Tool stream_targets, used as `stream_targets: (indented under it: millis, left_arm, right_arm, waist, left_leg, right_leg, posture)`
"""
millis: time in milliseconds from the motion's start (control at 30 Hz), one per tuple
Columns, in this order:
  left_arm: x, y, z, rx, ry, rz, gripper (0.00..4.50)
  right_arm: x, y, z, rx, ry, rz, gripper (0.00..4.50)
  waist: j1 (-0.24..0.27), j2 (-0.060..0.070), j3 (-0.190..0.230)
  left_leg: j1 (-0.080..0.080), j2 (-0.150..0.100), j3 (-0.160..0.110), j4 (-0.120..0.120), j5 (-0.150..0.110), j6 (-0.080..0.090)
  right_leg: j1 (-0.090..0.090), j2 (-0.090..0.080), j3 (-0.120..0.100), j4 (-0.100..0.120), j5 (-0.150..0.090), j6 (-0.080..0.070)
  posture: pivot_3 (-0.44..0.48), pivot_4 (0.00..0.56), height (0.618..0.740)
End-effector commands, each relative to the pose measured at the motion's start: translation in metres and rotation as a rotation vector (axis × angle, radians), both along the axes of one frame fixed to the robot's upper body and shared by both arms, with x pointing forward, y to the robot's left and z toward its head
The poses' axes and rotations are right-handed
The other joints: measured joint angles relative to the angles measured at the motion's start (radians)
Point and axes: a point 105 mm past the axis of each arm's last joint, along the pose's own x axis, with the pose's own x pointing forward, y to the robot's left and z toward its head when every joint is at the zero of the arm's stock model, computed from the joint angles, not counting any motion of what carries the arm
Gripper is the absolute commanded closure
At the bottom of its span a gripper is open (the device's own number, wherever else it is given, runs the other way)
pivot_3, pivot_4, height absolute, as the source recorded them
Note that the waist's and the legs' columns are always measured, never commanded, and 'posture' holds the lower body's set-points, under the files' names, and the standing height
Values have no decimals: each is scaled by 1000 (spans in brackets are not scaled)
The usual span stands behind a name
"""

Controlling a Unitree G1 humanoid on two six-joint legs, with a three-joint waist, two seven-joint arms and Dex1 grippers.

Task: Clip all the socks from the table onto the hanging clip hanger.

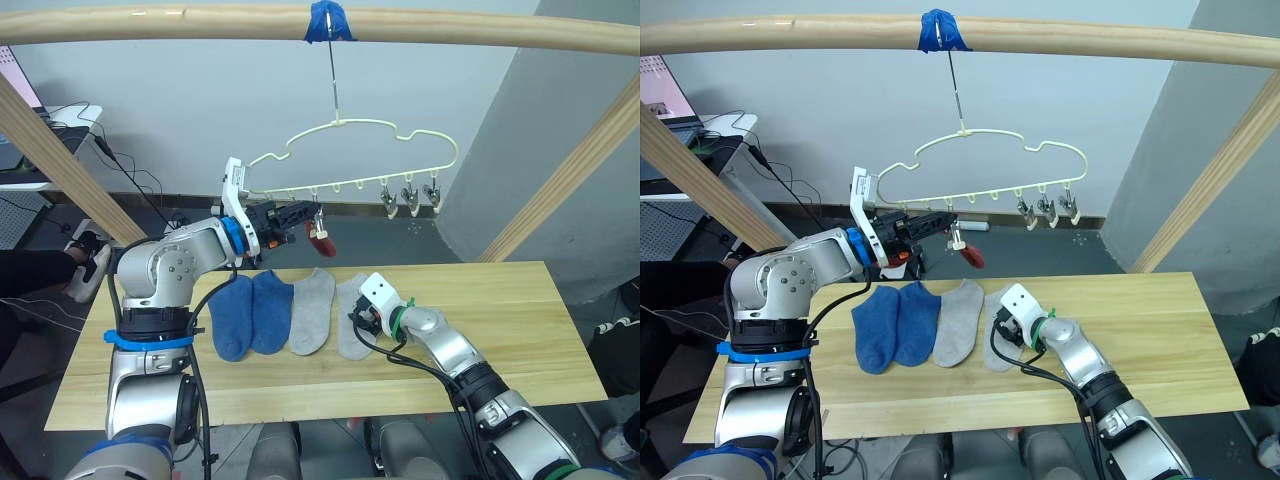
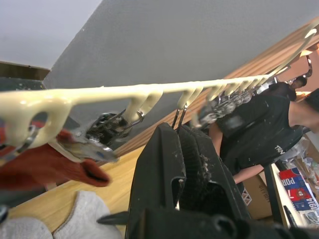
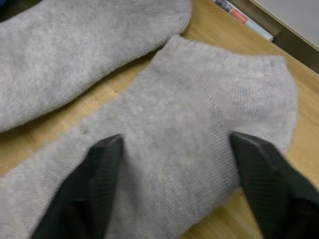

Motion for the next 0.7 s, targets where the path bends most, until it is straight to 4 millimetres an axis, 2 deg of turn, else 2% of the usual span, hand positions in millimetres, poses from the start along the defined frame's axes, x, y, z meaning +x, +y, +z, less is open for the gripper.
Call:
stream_targets:
  millis: [33, 200, 333, 433, 600, 700]
  left_arm:
    - [-4, 0, -4, 9, 21, -7, 4500]
    - [-5, -1, -6, -22, 63, -17, 4500]
    - [-5, -2, -7, -91, 130, -21, 4500]
    - [-3, -2, -6, -149, 179, -25, 4500]
    - [-1, -3, -7, -177, 224, -20, 4500]
    - [-2, -5, -7, -183, 229, -26, 4500]
  right_arm:
    - [-1, -10, 3, -33, -41, 16, 2688]
    - [-1, -18, 31, -40, -194, 59, 4430]
    - [-6, -21, 66, -17, -343, 62, 4473]
    - [-16, -16, 94, -8, -457, 109, 4473]
    - [-30, -9, 124, -31, -599, 161, 4473]
    - [-34, -6, 133, -27, -630, 172, 4473]
  waist:
    - [1, 0, 0]
    - [2, 0, 0]
    - [0, 0, 0]
    - [-1, 0, 0]
    - [-1, 0, 0]
    - [-1, 0, 0]
  left_leg:
    - [0, 0, 0, 0, 0, 0]
    - [0, 0, 0, 0, -1, 2]
    - [0, 0, 0, 0, -1, 2]
    - [0, 0, 0, 0, -1, 2]
    - [0, -1, 0, 0, -1, 2]
    - [0, 0, 0, 0, 0, 1]
  right_leg:
    - [0, 0, 0, 0, 0, 0]
    - [0, 0, 0, 0, 0, 0]
    - [0, 0, 0, 0, 0, 1]
    - [0, 0, 0, 0, -1, 2]
    - [0, 0, 0, 0, -2, 4]
    - [0, 0, 0, 0, -2, 4]
  posture:
    - [-23, 212, 740]
    - [-33, 215, 740]
    - [-33, 215, 740]
    - [-53, 215, 740]
    - [-63, 213, 740]
    - [-69, 217, 740]
